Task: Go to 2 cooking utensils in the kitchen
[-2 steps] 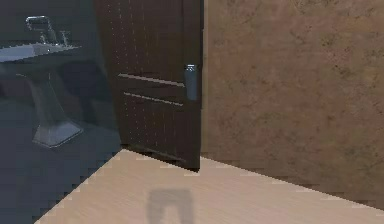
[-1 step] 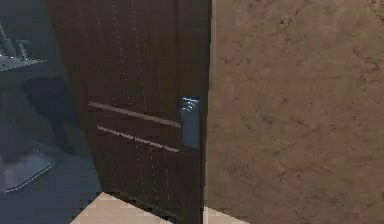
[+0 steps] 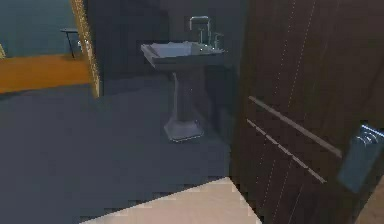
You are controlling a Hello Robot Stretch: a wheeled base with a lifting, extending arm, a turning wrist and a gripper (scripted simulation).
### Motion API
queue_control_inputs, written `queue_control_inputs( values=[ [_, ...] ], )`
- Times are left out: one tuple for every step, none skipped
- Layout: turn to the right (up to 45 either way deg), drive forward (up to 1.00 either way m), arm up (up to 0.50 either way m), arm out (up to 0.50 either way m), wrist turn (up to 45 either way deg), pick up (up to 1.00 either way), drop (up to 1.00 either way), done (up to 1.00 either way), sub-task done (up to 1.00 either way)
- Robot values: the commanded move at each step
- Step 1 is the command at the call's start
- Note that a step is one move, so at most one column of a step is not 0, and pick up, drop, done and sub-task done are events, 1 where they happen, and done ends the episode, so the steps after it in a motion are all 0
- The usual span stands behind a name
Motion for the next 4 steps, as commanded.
queue_control_inputs(
  values=[
    [-27.0, 0.00, 0.00, 0.00, 0.0, 0.00, 0.00, 0.00, 0.00],
    [0.0, 1.00, 0.00, 0.00, 0.0, 0.00, 0.00, 0.00, 0.00],
    [0.0, 0.50, 0.00, 0.00, 0.0, 0.00, 0.00, 0.00, 0.00],
    [-12.0, 0.00, 0.00, 0.00, 0.0, 0.00, 0.00, 0.00, 0.00]
  ],
)
